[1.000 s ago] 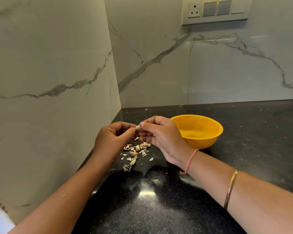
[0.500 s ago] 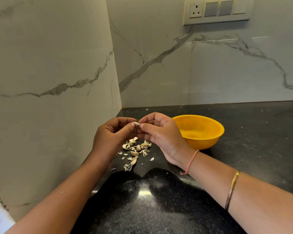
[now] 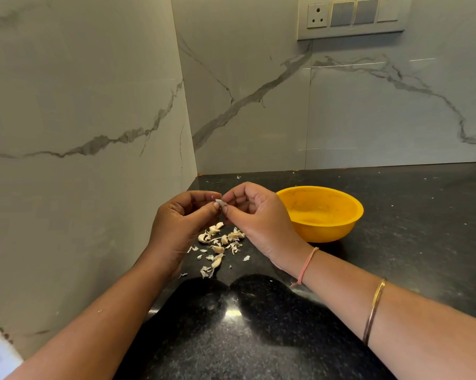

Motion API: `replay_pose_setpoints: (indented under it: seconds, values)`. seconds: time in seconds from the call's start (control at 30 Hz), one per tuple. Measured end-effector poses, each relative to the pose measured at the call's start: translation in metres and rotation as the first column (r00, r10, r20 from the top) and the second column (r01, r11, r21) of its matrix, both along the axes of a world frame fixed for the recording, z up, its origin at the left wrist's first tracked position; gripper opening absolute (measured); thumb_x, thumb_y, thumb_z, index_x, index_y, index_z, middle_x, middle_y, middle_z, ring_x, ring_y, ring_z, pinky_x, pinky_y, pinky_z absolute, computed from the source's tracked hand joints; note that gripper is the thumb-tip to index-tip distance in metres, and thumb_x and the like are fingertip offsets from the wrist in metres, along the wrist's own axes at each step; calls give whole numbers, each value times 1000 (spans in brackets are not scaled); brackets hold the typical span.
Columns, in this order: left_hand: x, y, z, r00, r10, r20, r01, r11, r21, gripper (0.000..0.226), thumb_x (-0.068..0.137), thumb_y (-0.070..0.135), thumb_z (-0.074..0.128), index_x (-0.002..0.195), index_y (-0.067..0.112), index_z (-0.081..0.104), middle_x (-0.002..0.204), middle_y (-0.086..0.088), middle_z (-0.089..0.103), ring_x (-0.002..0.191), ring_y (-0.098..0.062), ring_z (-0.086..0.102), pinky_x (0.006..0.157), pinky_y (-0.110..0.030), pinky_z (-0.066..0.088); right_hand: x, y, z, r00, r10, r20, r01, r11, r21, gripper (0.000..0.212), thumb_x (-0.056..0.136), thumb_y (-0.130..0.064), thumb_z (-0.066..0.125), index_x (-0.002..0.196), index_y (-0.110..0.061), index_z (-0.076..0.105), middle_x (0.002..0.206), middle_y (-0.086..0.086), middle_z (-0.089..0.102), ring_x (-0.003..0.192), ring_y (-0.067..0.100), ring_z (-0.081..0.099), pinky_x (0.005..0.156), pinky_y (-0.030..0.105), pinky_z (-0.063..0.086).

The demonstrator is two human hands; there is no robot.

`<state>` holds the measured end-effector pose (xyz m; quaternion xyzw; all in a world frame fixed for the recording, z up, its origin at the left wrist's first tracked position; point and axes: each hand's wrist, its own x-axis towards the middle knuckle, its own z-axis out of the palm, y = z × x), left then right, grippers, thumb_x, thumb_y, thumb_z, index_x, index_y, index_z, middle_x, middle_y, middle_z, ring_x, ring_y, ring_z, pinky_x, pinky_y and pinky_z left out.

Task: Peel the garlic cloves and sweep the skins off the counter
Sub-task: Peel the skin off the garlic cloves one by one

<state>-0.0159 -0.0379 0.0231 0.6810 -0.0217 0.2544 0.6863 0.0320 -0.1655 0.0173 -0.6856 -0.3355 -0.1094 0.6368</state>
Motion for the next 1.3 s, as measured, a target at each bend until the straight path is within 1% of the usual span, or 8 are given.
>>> replay_pose_setpoints:
  seconds: [0.13, 0.3, 0.43, 0.63, 0.77, 1.03, 1.17, 1.3]
  values:
    - [2, 0, -1, 999, 1, -34, -2, 1000, -31, 13, 82, -1, 63, 87, 9, 69, 81, -4, 72, 77, -14, 68, 70, -22, 56, 1, 2, -4, 985, -92, 149, 102, 993, -59, 11, 82, -3, 67, 82, -13, 64, 76, 3, 67, 68, 15, 65, 61, 28, 56]
    - [1, -3, 1, 997, -44, -66, 34, 990, -140, 12, 84, -5, 58, 88, 3, 66, 85, -11, 68, 72, -12, 69, 65, -18, 55, -1, 4, -6, 906, -181, 383, 246, 961, -125, 6, 80, -2, 66, 79, -7, 63, 77, 5, 61, 68, 16, 59, 56, 33, 53]
    - [1, -5, 2, 994, -68, -83, 51, 981, -189, 14, 85, -7, 55, 86, 3, 65, 80, -9, 69, 69, -12, 69, 63, -18, 55, -1, 6, -7, 875, -193, 444, 284, 947, -148, 7, 79, -2, 65, 77, -7, 61, 75, 4, 58, 66, 15, 55, 54, 34, 51]
    - [-1, -5, 1, 992, -69, -106, 48, 981, -185, 17, 85, -10, 54, 85, 3, 64, 82, -11, 68, 67, -13, 69, 64, -20, 56, -4, 6, -7, 871, -194, 451, 299, 938, -174, 11, 79, -3, 65, 74, -10, 59, 73, 0, 53, 63, 11, 50, 51, 24, 46]
    - [-1, -6, 2, 991, -66, -115, 44, 983, -180, 18, 84, -10, 54, 84, 4, 65, 79, -9, 69, 67, -13, 69, 63, -19, 56, -4, 7, -7, 873, -205, 442, 308, 936, -173, 14, 78, -4, 66, 71, -12, 57, 70, -3, 51, 61, 8, 47, 50, 18, 40]
    - [-2, -6, 4, 990, -51, -130, 29, 986, -165, 19, 83, -9, 57, 87, 6, 67, 74, -4, 72, 70, -14, 70, 64, -20, 56, -5, 6, -6, 907, -216, 361, 284, 947, -147, 8, 77, -5, 68, 72, -8, 62, 69, 2, 58, 61, 9, 52, 50, 17, 42]
    - [-3, -6, 4, 992, -41, -121, 20, 985, -170, 20, 83, -10, 56, 89, 5, 67, 71, -3, 73, 67, -12, 70, 61, -17, 55, -5, 6, -6, 930, -220, 294, 267, 955, -131, 7, 77, -6, 68, 73, -9, 63, 67, -1, 59, 60, 7, 53, 51, 13, 42]
    - [-3, -7, 5, 992, -47, -115, 24, 981, -191, 20, 82, -10, 57, 92, 6, 66, 75, -5, 73, 69, -12, 70, 62, -17, 55, -3, 5, -6, 956, -189, 225, 223, 965, -137, 8, 80, -6, 67, 76, -11, 62, 67, -3, 59, 59, 5, 53, 51, 11, 41]
